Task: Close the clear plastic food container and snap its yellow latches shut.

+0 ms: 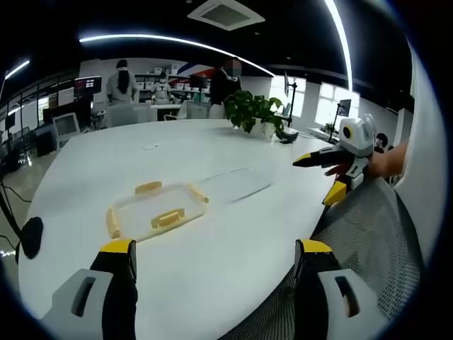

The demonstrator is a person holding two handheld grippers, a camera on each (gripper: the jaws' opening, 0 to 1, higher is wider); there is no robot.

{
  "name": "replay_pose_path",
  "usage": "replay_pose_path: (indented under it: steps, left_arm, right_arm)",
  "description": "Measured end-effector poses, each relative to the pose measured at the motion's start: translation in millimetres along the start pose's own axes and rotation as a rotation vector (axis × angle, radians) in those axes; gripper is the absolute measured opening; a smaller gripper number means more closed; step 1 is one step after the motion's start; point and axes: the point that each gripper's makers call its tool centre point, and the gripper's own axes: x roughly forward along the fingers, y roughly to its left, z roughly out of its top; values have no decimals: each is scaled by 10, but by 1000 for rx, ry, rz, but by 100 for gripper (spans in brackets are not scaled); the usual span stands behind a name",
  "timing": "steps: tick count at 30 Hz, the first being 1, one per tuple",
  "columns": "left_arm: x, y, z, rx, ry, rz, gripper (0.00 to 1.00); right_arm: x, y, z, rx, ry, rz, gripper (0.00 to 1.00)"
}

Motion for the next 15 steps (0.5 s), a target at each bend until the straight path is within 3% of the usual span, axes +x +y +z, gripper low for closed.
replay_pose_path:
  steps: [15]
  left_arm:
    - [11,14,-23,8,12,0,91]
  right_arm:
    - [30,68,-9,-70,37,19,85]
